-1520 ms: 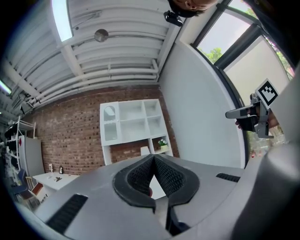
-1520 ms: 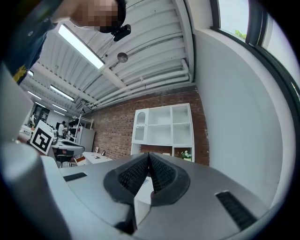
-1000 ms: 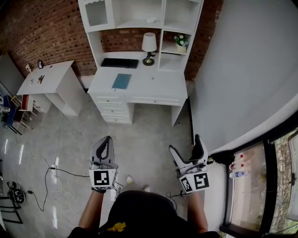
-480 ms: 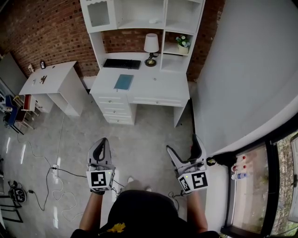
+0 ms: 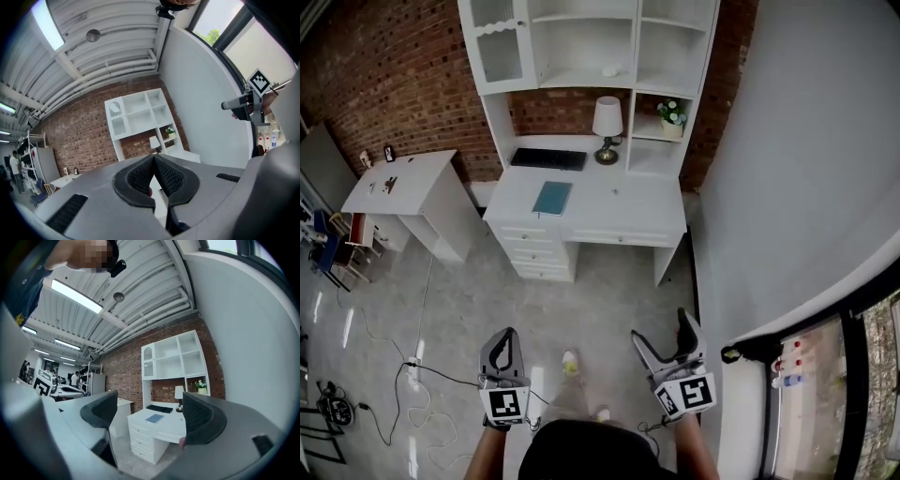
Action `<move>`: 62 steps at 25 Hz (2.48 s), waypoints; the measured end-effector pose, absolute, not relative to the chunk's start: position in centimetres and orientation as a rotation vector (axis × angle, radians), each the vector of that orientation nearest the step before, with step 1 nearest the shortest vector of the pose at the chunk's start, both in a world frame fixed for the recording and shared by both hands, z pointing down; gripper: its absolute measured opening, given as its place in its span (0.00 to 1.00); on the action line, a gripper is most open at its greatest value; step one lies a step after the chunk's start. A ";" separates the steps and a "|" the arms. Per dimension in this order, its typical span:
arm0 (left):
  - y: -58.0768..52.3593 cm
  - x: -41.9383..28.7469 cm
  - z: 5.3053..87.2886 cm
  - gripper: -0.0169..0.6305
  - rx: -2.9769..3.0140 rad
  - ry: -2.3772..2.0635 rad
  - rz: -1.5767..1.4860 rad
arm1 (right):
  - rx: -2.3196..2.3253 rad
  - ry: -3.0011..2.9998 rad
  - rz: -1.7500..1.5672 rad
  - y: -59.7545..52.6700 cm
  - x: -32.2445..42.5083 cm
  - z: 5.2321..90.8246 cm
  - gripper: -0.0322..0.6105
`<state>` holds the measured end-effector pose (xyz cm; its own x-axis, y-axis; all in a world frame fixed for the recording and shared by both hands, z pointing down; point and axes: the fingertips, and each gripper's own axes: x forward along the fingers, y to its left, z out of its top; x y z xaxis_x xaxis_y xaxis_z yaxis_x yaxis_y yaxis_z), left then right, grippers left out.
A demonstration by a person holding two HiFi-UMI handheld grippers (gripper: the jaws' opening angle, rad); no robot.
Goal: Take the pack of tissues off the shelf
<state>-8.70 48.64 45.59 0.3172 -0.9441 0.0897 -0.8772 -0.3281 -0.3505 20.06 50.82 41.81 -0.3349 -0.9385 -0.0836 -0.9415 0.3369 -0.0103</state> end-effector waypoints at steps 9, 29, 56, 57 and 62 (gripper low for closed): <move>39.4 -7.9 44.2 0.05 -2.456 1.663 -0.195 | -1.819 2.511 0.107 43.3 19.2 41.1 0.72; 17.7 -17.1 41.9 0.05 -2.518 1.642 -0.059 | -1.865 2.516 0.126 24.0 10.8 36.0 0.72; -1.6 -10.4 41.3 0.05 -2.605 1.483 -0.052 | -1.953 2.405 0.180 3.1 14.6 36.3 0.72; -3.1 -9.8 41.0 0.05 -2.608 1.483 -0.047 | -1.948 2.396 0.182 1.4 14.9 36.0 0.72; -10.3 -8.0 39.7 0.05 -2.608 1.498 -0.037 | -1.920 2.420 0.191 -5.9 15.9 34.8 0.72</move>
<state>-8.04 -10.32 39.75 0.5055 -0.8616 -0.0452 -0.8583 -0.4969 -0.1280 15.90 -5.94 34.83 -0.2296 -0.9667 -0.1129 -0.9725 0.2231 0.0673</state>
